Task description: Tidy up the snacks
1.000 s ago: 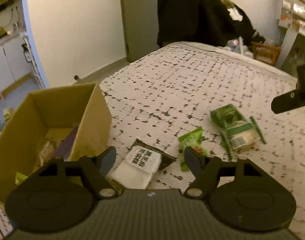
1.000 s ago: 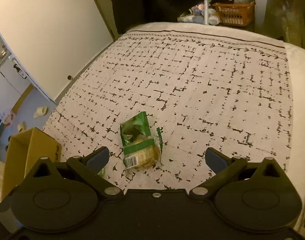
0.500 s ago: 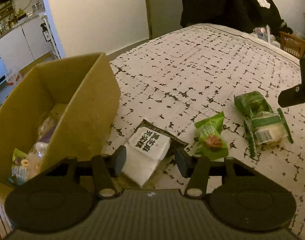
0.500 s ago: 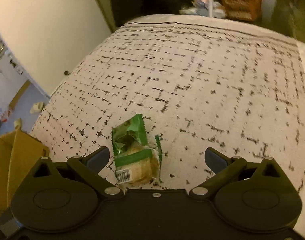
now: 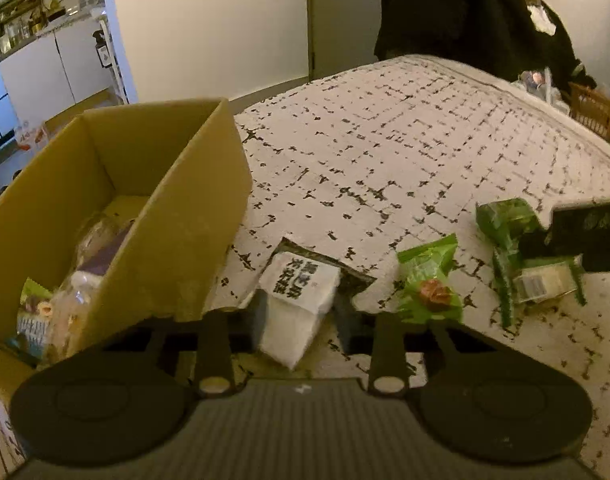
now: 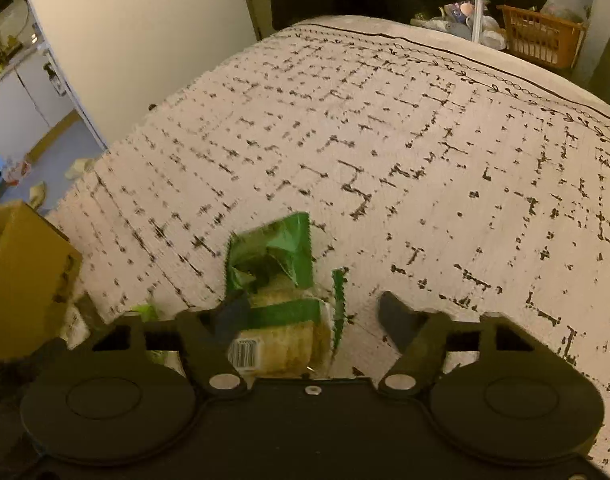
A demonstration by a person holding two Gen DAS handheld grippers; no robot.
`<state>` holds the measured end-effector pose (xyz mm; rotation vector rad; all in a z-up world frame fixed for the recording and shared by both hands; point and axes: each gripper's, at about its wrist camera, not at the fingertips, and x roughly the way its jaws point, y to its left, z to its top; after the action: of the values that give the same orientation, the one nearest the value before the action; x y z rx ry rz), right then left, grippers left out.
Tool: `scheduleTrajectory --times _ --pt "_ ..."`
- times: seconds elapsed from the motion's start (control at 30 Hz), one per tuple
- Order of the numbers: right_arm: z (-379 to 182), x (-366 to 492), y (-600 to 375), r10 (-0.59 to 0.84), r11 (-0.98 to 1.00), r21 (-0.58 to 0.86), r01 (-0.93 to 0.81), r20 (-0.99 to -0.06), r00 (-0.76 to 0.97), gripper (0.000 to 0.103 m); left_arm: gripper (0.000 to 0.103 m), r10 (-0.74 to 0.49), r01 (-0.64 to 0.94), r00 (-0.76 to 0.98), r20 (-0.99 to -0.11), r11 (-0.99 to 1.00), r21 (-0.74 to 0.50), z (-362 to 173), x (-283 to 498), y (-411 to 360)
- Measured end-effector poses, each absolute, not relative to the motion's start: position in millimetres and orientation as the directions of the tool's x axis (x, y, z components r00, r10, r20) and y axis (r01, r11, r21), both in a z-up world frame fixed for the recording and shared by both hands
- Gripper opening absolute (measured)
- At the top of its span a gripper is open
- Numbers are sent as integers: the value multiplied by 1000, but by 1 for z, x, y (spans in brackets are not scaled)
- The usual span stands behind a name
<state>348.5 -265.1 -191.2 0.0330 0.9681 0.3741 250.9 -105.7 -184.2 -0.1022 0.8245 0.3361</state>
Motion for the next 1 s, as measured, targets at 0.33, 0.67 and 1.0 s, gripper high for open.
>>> scheduleTrajectory --times 0.33,0.67,1.0 --pt "-167 335 -280 373 921 238 -309 -769 520 13 0 182 -340 661 -728 937 -75 -165 241 -102" --pt "-147 324 -291 407 911 281 -303 -734 545 0 0 129 -322 697 -705 935 -146 -147 227 -99" --pt "-156 325 -280 346 932 224 -287 -789 507 57 0 65 -249 704 -707 955 -160 -148 227 -98"
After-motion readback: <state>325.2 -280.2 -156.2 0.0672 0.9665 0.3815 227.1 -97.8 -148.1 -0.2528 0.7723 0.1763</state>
